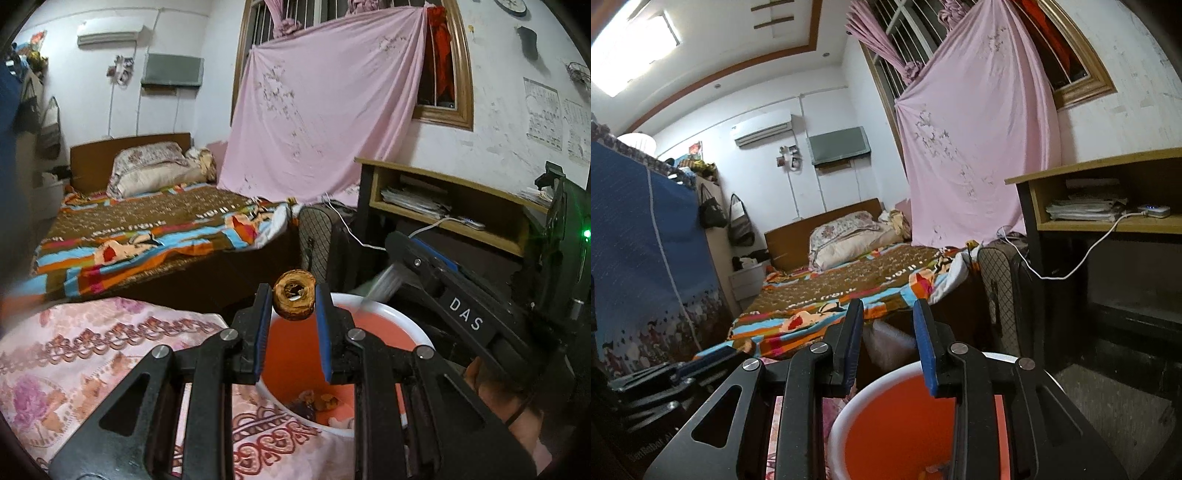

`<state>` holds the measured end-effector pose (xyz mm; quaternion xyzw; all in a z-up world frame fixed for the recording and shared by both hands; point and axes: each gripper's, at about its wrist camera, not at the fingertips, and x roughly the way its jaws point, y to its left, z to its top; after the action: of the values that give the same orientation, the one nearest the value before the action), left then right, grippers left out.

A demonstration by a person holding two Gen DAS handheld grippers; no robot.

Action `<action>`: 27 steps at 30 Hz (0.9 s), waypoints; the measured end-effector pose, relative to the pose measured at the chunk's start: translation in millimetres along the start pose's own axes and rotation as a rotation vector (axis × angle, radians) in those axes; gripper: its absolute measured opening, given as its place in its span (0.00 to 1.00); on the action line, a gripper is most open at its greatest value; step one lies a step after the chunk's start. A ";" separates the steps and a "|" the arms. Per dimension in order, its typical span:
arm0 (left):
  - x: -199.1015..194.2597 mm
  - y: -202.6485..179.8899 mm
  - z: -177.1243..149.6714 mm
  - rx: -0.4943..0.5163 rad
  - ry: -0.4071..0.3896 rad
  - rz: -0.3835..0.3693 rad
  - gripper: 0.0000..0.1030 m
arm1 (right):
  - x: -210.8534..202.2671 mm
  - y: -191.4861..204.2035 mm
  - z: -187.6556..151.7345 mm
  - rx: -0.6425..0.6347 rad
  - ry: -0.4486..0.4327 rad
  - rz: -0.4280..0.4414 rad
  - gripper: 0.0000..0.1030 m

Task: Collect trash
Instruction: 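Carry both items over the bucket and open both tools to drop them, then move both open tools back over the bed and scan for trash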

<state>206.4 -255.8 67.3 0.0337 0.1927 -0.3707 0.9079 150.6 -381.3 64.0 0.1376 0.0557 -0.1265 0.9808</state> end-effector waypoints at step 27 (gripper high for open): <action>-5.5 14.8 -0.7 -0.090 0.038 0.040 0.25 | 5.9 -0.9 -3.9 -0.003 0.049 -0.009 0.29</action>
<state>212.7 -241.3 67.5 0.0038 0.2259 -0.3428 0.9118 155.8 -382.4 59.1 0.1391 0.0808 -0.1276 0.9787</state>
